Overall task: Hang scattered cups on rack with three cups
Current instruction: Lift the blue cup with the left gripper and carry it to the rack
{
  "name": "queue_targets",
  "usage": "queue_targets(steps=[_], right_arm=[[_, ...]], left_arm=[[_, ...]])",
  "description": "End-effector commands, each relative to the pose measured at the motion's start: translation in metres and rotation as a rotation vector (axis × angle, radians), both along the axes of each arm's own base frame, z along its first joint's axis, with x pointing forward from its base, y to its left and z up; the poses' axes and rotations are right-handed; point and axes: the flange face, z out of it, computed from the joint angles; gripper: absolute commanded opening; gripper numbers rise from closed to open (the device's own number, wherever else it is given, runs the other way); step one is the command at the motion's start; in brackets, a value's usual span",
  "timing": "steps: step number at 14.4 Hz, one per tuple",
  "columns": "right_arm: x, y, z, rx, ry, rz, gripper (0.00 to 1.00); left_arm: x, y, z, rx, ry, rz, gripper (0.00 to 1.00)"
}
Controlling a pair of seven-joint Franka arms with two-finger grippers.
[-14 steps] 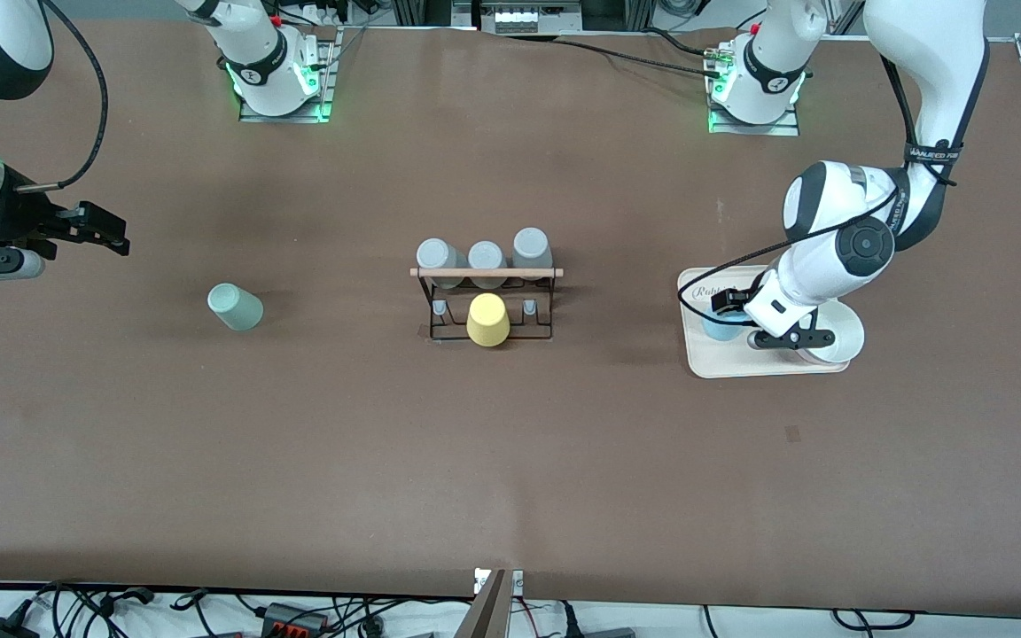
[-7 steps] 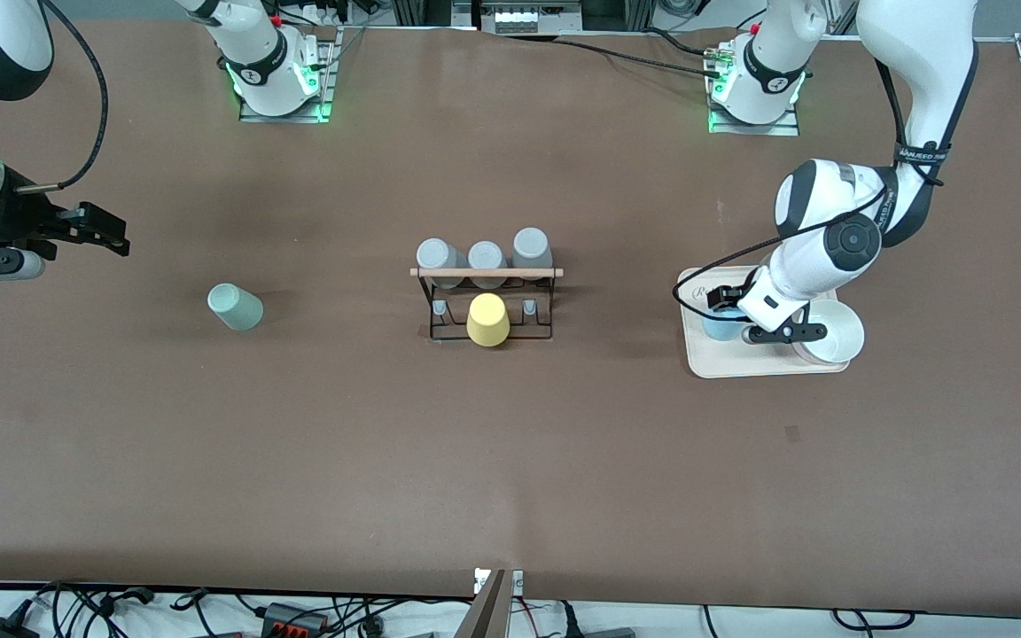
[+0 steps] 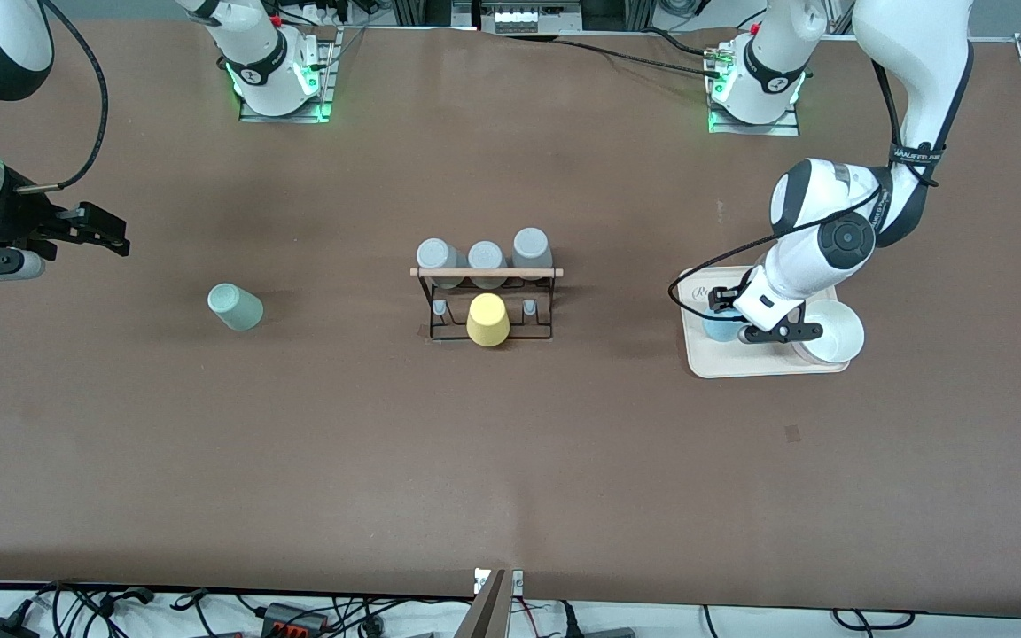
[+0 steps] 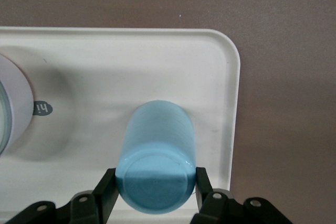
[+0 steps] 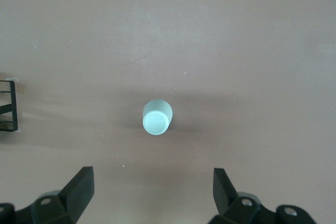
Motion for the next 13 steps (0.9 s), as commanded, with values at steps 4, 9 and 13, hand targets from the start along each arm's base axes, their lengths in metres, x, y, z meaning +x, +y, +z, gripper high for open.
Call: queue_targets(steps=[4, 9, 13], right_arm=[[0.003, 0.002, 0.004, 0.015, -0.008, 0.013, 1.0], [0.005, 0.001, -0.001, 0.015, 0.001, 0.007, 1.0], [0.013, -0.001, -0.015, 0.003, 0.016, 0.002, 1.0]], left_arm=[[0.032, -0.005, 0.044, -0.019, -0.097, 0.025, 0.42], [0.069, -0.029, 0.112, -0.016, -0.053, 0.104, 0.41], [0.074, -0.095, 0.156, -0.009, -0.038, 0.203, 0.4]])
